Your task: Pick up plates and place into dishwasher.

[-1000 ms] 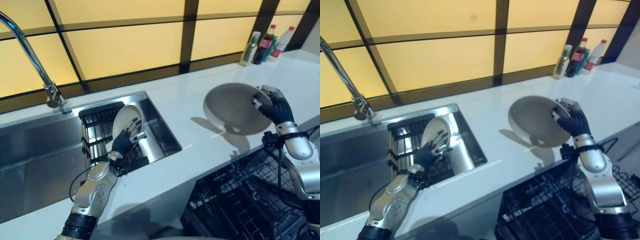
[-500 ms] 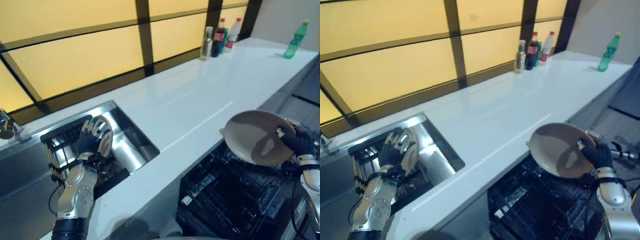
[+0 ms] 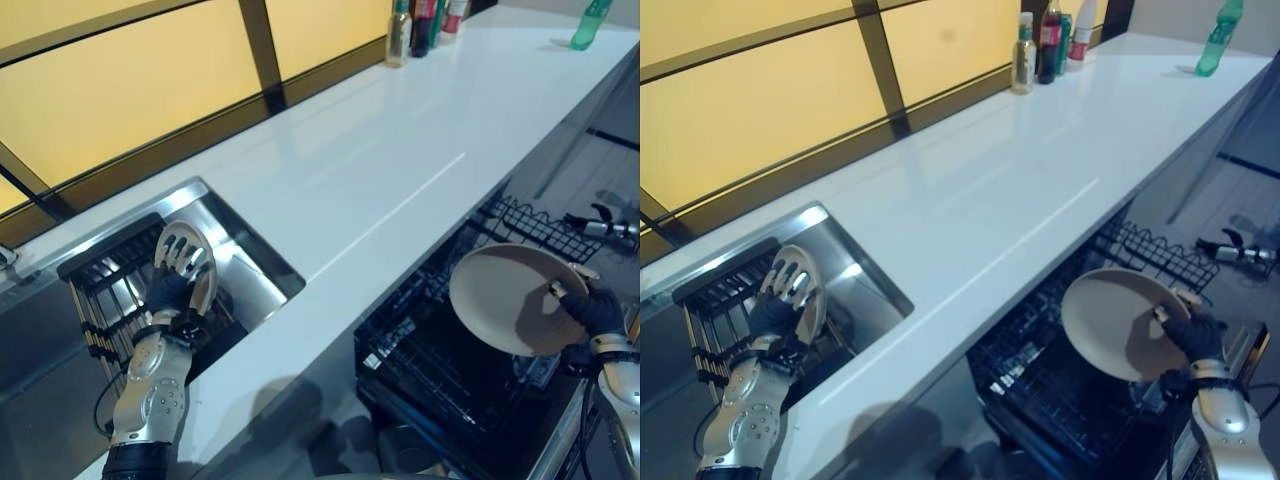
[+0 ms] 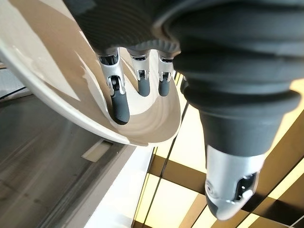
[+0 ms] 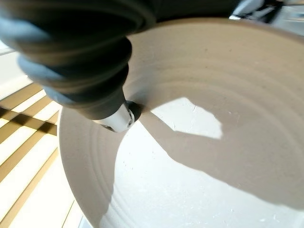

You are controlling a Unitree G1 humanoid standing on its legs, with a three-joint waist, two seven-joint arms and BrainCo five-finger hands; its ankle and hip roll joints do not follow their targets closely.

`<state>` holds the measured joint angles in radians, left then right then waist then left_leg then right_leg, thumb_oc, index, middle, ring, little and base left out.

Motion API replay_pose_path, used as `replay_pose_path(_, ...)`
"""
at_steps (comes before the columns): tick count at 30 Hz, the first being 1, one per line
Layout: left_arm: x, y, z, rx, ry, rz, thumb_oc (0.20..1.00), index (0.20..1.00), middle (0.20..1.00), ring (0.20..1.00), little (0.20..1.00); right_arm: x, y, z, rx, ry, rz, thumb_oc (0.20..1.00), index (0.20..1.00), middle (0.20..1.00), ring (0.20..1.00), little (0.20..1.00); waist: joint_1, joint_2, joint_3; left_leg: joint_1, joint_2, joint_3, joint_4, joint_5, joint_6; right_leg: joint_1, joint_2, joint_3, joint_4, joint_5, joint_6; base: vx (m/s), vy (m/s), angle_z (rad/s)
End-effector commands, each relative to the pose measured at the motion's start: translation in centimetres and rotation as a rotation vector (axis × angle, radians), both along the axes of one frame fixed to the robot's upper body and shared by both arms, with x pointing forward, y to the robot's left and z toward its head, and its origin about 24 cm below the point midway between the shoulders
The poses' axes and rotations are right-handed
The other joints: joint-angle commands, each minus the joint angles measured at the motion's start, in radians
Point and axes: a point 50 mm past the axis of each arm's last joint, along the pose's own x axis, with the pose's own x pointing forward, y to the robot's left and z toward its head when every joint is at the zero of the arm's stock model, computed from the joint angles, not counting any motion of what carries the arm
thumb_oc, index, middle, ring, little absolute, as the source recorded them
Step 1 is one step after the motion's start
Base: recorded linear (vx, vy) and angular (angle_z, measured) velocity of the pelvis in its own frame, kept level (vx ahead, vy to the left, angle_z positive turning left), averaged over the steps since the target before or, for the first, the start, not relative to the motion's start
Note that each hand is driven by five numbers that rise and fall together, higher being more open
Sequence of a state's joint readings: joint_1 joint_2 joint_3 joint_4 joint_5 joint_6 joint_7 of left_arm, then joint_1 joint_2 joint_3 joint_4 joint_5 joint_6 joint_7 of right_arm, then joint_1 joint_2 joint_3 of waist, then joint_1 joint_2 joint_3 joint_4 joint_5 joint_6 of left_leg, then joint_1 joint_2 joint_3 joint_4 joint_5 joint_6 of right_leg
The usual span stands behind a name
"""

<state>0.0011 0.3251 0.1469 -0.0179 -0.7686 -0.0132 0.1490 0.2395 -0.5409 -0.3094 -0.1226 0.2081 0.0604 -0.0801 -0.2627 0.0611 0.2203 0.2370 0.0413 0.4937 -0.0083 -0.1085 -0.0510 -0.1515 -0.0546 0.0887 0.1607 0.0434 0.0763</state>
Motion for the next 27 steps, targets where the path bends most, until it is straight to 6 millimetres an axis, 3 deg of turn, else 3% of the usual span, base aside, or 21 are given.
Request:
replay_pose_path(1,-1.8,1.2,0.2,0.013,-0.033,0.044,1.0,1.0,1.0,1.0,1.0,-0.3,-0.1,1.4,-0.072,-0.074,0.011,0.2,0.2,0.2,0.2,0.2,-0.014,-0.034,-0.032,-0.092,-0.012,-0.051,0.301,-0.239,0.15,0.017,-0.071,-0.082,-0.076,-0.002,0.094,0.11,0.019,0.01)
replay_pose_path(7,-2.2,0.8,-0.4,-0.014,-0.016,0.062,1.0,1.0,1.0,1.0,1.0,-1.1,-1.0,0.0,-0.248,0.038,-0.117,0.2,0.2,0.2,0.2,0.2,-0.016,-0.013,0.004,-0.112,-0.012,-0.057,0.333,-0.241,0.151,-0.011,-0.098,-0.084,-0.035,-0.005,0.106,0.06,0.032,0.0)
replay_pose_path(12,-2.3,0.2,-0.5,-0.052,-0.017,0.059,1.0,1.0,1.0,1.0,1.0,-2.0,-2.7,-0.5,-0.561,0.161,-0.258,0.2,0.2,0.2,0.2,0.2,-0.016,0.027,0.042,-0.135,-0.021,-0.066,0.349,-0.231,0.151,-0.031,-0.119,-0.082,-0.007,-0.007,0.114,0.04,0.079,-0.03)
replay_pose_path(20,-2.5,-0.9,-0.7,-0.104,-0.019,0.047,1.0,1.0,1.0,1.0,1.0,-2.1,-3.5,-1.4,-0.73,0.239,-0.357,0.2,0.2,0.2,0.2,0.2,-0.001,0.073,0.075,-0.165,-0.033,-0.077,0.369,-0.218,0.146,-0.052,-0.143,-0.083,0.019,-0.013,0.116,0.03,0.061,0.01)
replay_pose_path(27,-2.5,-1.5,-0.9,-0.137,-0.021,0.033,1.0,1.0,1.0,1.0,1.0,-1.8,-3.3,-1.5,-0.832,0.263,-0.318,0.2,0.2,0.2,0.2,0.2,0.008,0.097,0.095,-0.188,-0.04,-0.088,0.378,-0.206,0.141,-0.056,-0.153,-0.083,0.022,-0.016,0.115,0.0,0.041,0.01)
